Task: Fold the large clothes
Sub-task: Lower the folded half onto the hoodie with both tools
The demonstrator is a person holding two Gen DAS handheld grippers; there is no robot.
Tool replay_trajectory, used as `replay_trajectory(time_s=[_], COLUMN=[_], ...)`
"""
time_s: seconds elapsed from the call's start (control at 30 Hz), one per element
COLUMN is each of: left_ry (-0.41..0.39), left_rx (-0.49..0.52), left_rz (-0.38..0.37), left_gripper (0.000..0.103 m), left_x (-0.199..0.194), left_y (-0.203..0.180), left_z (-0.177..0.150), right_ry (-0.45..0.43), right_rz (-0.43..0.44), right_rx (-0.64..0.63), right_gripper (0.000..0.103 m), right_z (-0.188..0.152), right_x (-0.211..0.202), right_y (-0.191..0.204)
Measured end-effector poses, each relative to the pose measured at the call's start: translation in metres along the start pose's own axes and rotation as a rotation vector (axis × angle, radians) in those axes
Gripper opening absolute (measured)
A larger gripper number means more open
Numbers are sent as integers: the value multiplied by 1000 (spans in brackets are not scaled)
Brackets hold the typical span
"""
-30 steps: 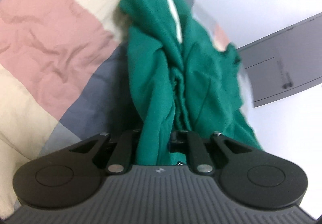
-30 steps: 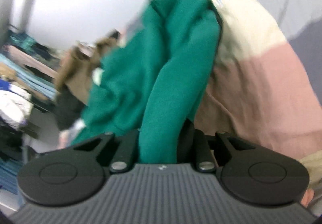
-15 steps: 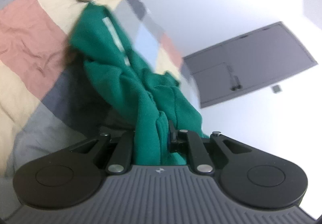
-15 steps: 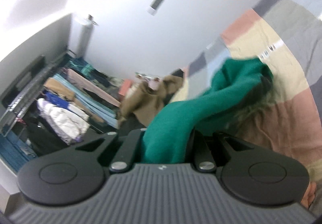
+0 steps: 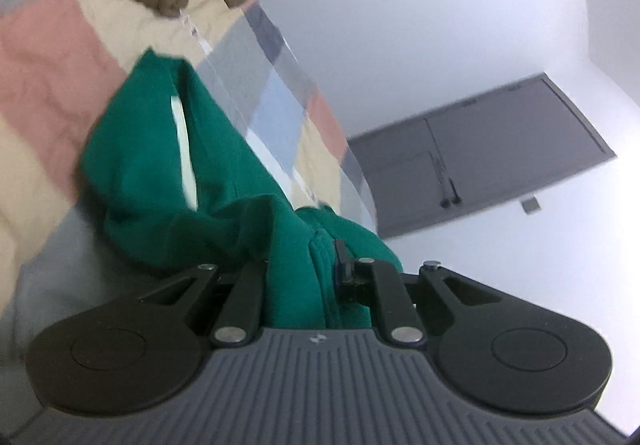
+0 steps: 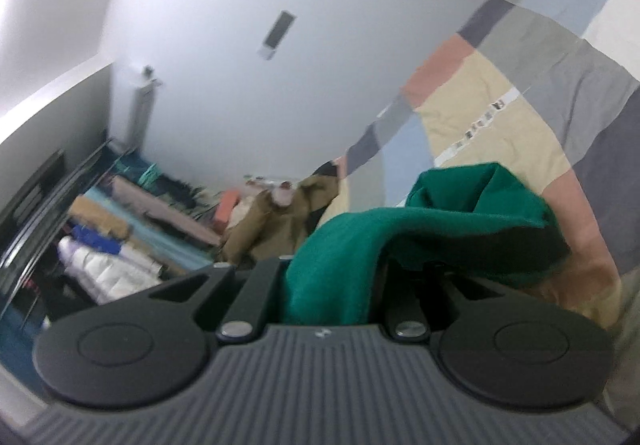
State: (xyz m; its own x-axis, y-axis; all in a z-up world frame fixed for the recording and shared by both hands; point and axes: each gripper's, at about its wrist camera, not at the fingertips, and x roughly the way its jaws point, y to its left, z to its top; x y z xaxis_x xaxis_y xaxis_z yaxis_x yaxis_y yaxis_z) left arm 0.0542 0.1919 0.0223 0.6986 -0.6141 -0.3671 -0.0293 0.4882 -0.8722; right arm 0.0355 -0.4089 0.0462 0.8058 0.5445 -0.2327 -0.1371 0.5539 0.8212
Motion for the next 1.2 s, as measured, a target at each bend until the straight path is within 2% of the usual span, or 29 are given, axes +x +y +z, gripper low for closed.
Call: replay_trajectory(time_s=[0.17, 0.3, 0.43, 0.57, 0.67, 0.77, 0.87, 1.03, 1.2], left_ry=[-76, -113, -107, -98, -84, -73, -46, -43, -58], left_rx=[-19, -21, -58, -25, 0, -47, -27, 13, 33], left_rz=[39, 86, 134, 143, 152, 146, 172, 214, 222], left_gripper=[17, 18, 19, 20, 22, 22, 22, 22, 22], left_x=[56, 102, 149, 188, 209, 223, 239, 250, 244], left_y=[2, 12, 39, 61, 74, 93, 103, 101, 97], left_z=[51, 82, 108, 127, 138, 142, 145, 144, 137], right_ry=[-52, -86, -66, -30, -12, 2, 23, 51, 48], right_rz=[-85, -165, -217, -263, -279, -295, -313, -296, -288], right_rx=[46, 69, 104, 82, 103, 107, 95, 132, 138], right_gripper=[13, 13, 13, 14, 14, 14, 14, 14, 15], right_z=[36, 57, 65, 64, 68, 69, 68, 71, 70], right_x=[64, 116, 157, 190, 211, 227, 241, 248, 245], right_y=[-17, -45, -86, -120, -138, -151, -164, -181, -179])
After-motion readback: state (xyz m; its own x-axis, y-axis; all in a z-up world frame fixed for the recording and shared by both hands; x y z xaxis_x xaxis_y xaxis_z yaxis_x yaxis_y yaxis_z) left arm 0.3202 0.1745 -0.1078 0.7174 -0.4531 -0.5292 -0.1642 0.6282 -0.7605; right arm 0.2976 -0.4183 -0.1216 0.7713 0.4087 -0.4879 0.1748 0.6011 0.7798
